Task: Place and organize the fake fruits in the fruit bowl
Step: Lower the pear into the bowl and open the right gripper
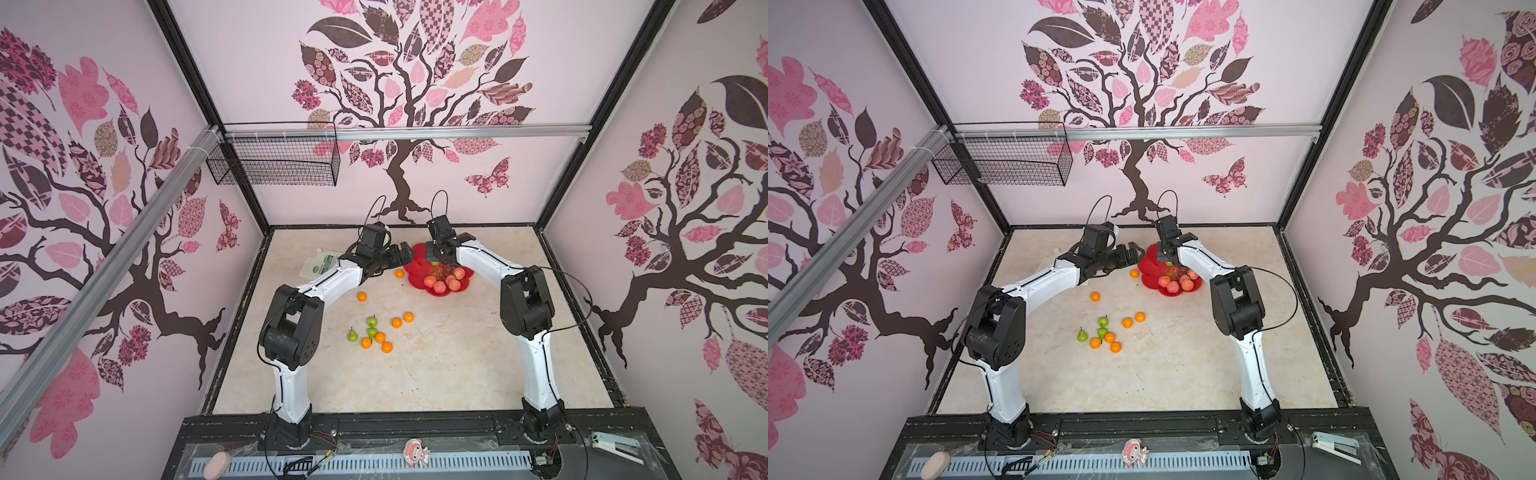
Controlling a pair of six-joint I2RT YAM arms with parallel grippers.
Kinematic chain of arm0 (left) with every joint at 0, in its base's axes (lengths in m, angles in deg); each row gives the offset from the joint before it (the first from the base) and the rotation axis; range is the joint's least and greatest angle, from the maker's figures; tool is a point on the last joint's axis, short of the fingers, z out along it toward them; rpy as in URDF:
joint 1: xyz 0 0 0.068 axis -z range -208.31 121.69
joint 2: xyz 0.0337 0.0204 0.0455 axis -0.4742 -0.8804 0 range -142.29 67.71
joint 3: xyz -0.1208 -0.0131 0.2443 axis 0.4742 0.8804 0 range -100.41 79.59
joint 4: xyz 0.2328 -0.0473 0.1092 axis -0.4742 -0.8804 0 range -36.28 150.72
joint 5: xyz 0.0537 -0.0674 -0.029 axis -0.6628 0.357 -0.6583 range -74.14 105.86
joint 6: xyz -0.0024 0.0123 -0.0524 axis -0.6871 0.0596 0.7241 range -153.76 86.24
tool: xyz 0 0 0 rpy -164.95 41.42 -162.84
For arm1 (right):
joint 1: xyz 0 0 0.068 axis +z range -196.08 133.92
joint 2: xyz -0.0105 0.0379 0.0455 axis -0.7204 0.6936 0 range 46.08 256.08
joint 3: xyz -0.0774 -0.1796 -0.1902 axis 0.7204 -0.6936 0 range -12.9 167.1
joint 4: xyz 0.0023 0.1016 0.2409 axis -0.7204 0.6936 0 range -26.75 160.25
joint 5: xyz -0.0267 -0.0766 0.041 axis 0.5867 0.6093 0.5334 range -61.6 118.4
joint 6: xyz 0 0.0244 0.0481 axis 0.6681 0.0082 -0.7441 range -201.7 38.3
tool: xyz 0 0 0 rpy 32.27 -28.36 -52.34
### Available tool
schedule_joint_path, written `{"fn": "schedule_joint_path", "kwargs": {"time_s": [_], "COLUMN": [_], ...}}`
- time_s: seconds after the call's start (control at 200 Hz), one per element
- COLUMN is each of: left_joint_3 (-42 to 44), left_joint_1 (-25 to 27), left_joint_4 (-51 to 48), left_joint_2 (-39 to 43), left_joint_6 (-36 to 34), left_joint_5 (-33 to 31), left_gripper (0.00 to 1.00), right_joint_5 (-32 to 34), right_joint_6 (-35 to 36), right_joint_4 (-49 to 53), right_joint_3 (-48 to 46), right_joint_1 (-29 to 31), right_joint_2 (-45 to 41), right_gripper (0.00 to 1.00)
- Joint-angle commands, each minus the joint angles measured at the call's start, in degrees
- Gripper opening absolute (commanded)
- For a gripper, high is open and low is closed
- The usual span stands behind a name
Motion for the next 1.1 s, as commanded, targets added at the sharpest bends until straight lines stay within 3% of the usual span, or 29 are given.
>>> {"fn": "schedule_joint_path", "kwargs": {"time_s": [0.0,1.04,1.095], "left_joint_3": [-3.82,-8.33,-8.33], "left_joint_1": [0.22,0.31,0.29], "left_joint_4": [0.64,-2.73,-2.99], "left_joint_2": [-1.61,-6.74,-6.37], "left_joint_6": [-0.87,-0.04,-0.11], "left_joint_5": [1.24,4.33,4.42], "left_gripper": [0.98,0.98,0.98], "right_joint_5": [0.96,5.19,5.06], "right_joint_6": [0.83,2.21,2.17], "right_joint_4": [3.22,8.36,8.31], "right_joint_3": [3.14,8.36,8.38], "right_joint_1": [-0.42,-1.02,-1.02], "right_joint_2": [3.09,8.28,7.71], "right_gripper": [0.0,0.0,0.04]}}
